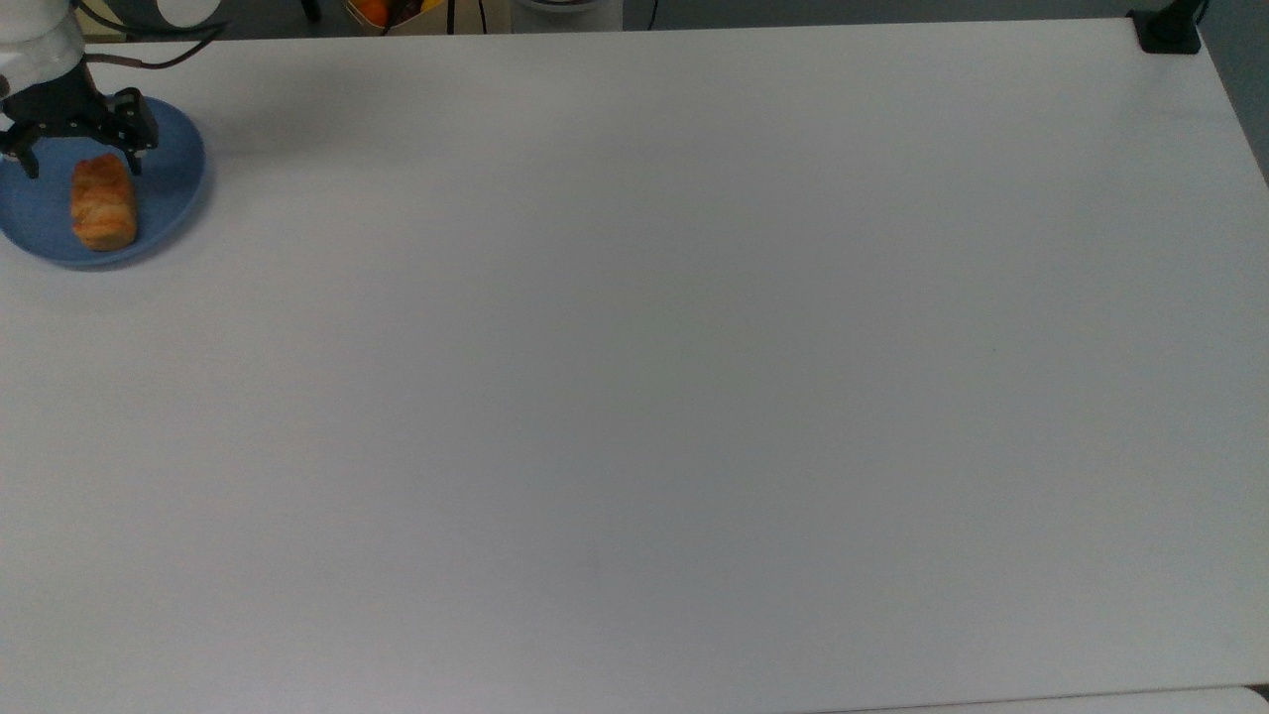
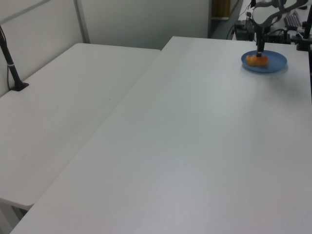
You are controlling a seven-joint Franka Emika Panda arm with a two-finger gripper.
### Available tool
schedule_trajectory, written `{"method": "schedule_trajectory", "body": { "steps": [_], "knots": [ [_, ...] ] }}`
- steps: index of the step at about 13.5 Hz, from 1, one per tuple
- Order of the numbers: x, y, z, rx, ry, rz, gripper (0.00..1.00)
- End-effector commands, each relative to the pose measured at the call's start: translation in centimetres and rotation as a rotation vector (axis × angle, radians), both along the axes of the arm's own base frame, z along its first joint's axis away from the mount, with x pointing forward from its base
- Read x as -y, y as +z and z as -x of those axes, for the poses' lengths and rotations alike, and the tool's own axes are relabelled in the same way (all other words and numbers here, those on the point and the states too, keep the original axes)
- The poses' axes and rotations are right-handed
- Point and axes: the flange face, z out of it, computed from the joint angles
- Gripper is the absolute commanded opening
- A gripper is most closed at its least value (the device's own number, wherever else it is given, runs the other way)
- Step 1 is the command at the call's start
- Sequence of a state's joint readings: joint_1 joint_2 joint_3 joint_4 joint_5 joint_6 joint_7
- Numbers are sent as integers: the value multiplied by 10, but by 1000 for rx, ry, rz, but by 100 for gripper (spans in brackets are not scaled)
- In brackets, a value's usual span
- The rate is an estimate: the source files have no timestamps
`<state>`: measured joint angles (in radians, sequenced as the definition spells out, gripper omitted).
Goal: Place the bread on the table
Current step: 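Move the open gripper over the bread roll on the blue plate and lower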
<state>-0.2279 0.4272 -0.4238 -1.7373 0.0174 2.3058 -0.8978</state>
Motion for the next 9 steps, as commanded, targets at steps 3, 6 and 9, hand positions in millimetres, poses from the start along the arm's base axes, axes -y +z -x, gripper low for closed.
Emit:
{"method": "schedule_trajectory", "body": {
  "steps": [3,6,9],
  "knots": [
    [6,-28,2,25,-10,22,100],
    [5,-50,3,-8,-9,11,82],
    [6,-52,3,-13,-6,12,55]
  ]
}}
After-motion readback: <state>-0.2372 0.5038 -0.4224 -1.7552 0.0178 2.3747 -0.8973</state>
